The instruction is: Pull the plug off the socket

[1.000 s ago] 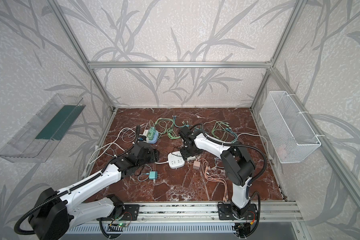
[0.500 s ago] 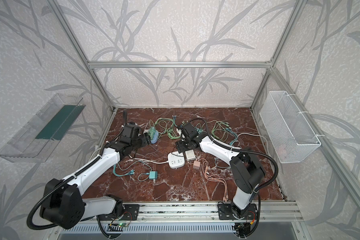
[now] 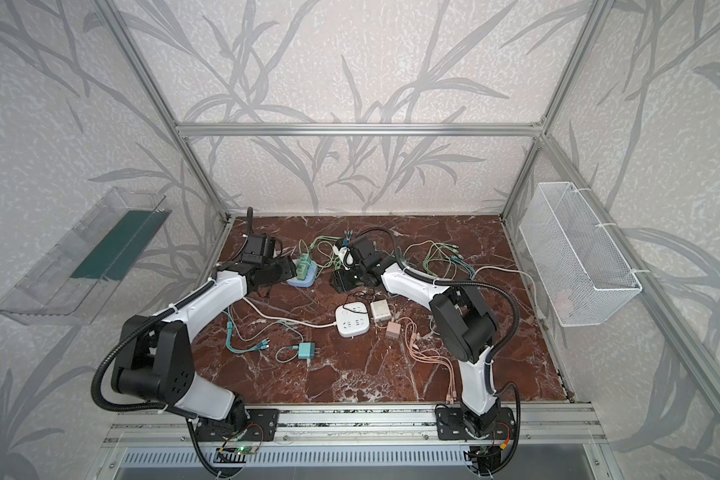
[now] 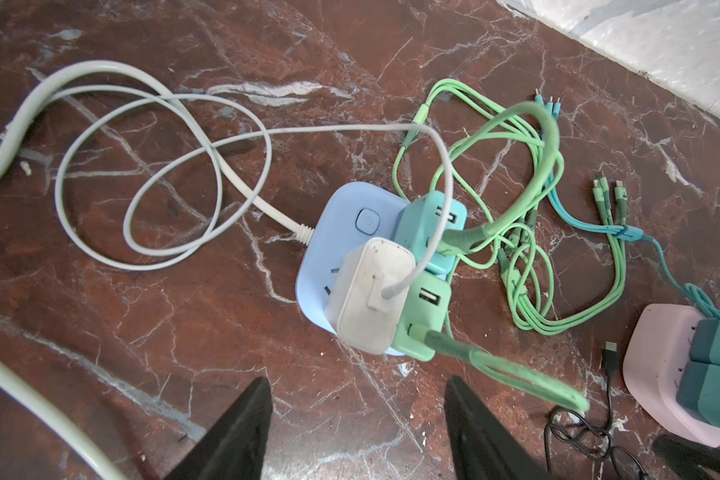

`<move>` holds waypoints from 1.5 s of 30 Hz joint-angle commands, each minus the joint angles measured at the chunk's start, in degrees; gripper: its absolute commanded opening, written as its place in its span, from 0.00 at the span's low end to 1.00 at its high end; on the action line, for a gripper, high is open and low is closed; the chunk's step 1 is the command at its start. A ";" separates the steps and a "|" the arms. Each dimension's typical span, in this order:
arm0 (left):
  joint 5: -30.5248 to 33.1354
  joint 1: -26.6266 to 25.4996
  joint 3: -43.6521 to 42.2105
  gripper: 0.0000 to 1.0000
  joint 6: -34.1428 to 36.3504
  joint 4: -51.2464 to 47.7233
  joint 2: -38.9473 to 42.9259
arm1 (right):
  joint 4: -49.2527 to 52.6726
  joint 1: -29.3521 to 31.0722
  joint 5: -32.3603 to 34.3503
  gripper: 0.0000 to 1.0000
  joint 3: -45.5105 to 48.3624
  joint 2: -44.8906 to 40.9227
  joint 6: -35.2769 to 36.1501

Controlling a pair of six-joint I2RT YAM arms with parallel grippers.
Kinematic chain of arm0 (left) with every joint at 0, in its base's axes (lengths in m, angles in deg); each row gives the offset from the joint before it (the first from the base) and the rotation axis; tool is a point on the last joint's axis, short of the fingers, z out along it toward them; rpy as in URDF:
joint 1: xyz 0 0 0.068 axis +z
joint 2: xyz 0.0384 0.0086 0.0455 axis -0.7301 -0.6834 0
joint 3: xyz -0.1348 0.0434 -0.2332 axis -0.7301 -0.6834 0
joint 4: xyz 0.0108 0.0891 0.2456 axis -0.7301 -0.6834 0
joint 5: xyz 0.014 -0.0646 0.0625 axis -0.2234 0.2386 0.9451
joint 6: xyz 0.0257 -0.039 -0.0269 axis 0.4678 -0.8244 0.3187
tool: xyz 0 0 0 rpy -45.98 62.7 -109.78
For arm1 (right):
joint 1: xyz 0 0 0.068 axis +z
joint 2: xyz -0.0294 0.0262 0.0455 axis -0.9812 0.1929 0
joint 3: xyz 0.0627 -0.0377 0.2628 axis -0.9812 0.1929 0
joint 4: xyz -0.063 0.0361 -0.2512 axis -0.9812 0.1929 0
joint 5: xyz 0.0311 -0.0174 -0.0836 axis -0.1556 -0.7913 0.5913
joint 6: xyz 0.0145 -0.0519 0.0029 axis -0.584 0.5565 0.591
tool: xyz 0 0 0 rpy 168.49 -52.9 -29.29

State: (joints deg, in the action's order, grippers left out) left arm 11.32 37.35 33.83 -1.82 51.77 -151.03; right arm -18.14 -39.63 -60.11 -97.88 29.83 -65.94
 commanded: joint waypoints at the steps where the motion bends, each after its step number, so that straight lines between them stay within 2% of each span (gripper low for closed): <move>1: -0.62 0.57 3.18 0.65 2.55 -0.70 -1.22 | 0.26 -0.63 -2.72 0.67 -4.94 3.58 -2.42; 9: 0.96 0.92 6.17 0.58 5.16 -2.56 -5.28 | 1.10 -1.97 -5.32 0.66 -13.62 11.52 -6.12; 18: 1.68 1.01 9.60 0.55 6.81 -4.91 -9.51 | 7.40 -2.11 -8.08 0.64 -26.40 20.38 -7.97; 31: 0.03 0.93 13.02 0.45 8.37 -6.68 -14.43 | 12.07 -2.16 -8.41 0.63 -32.91 25.09 -8.36; 37: -1.85 0.67 12.66 0.34 8.27 -6.87 -14.35 | 14.10 -2.20 -9.22 0.63 -36.08 26.85 -8.43; 45: -2.53 -0.96 9.89 0.28 7.69 -6.67 -12.19 | 14.74 -2.18 -9.84 0.63 -37.61 28.33 -8.58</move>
State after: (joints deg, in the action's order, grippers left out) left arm 9.77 37.07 45.44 5.73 47.68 -164.53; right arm -5.14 -41.71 -68.94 -133.97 57.08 -74.29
